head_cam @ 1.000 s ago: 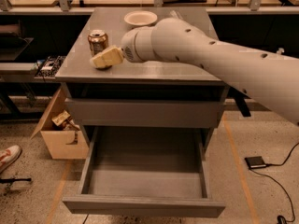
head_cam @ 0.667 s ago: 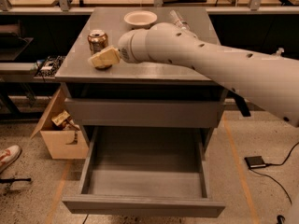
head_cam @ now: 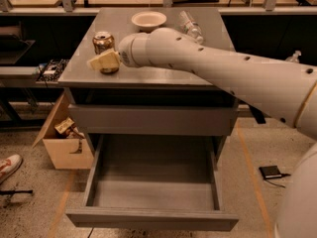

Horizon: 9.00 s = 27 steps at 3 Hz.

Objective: Place orange can into middle drawer

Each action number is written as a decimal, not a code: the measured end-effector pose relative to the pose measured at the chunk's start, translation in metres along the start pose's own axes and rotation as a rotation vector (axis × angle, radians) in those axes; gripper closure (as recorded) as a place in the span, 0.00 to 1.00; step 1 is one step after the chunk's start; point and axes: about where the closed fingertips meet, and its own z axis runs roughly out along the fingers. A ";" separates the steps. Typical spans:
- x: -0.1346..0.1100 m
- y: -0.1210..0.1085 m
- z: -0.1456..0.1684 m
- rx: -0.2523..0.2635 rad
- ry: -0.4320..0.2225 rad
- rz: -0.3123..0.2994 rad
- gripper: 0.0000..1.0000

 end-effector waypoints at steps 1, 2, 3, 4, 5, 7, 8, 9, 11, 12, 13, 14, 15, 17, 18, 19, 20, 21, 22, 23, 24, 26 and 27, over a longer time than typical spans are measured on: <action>-0.006 0.006 0.009 -0.015 -0.011 0.009 0.00; -0.010 0.016 0.019 -0.035 -0.020 0.024 0.17; -0.014 0.025 0.028 -0.054 -0.032 0.036 0.41; -0.016 0.031 0.032 -0.068 -0.043 0.044 0.64; -0.018 0.035 0.026 -0.091 -0.058 0.033 0.87; -0.014 0.021 -0.067 -0.178 -0.015 -0.134 1.00; 0.005 0.020 -0.110 -0.209 0.118 -0.256 1.00; 0.031 0.025 -0.141 -0.296 0.237 -0.351 1.00; 0.047 0.039 -0.148 -0.363 0.291 -0.353 1.00; 0.071 0.051 -0.147 -0.394 0.352 -0.348 1.00; 0.121 0.074 -0.145 -0.458 0.492 -0.366 1.00; 0.188 0.091 -0.148 -0.527 0.681 -0.412 1.00; 0.272 0.090 -0.154 -0.555 0.872 -0.454 1.00; 0.292 0.089 -0.142 -0.557 0.914 -0.431 1.00; 0.336 0.080 -0.122 -0.541 0.959 -0.389 1.00; 0.396 0.069 -0.109 -0.446 0.941 -0.313 1.00; 0.427 0.063 -0.097 -0.382 0.898 -0.271 1.00; 0.460 0.055 -0.081 -0.349 0.847 -0.205 1.00; 0.493 0.055 -0.061 -0.363 0.827 -0.152 1.00; 0.522 0.054 -0.047 -0.370 0.812 -0.108 1.00; 0.543 0.055 -0.040 -0.373 0.806 -0.073 1.00; 0.560 0.060 -0.037 -0.398 0.809 -0.035 0.82; 0.560 0.063 -0.036 -0.406 0.807 -0.034 0.58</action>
Offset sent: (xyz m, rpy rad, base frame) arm 0.0039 0.0396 0.0018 0.0629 0.0253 0.0373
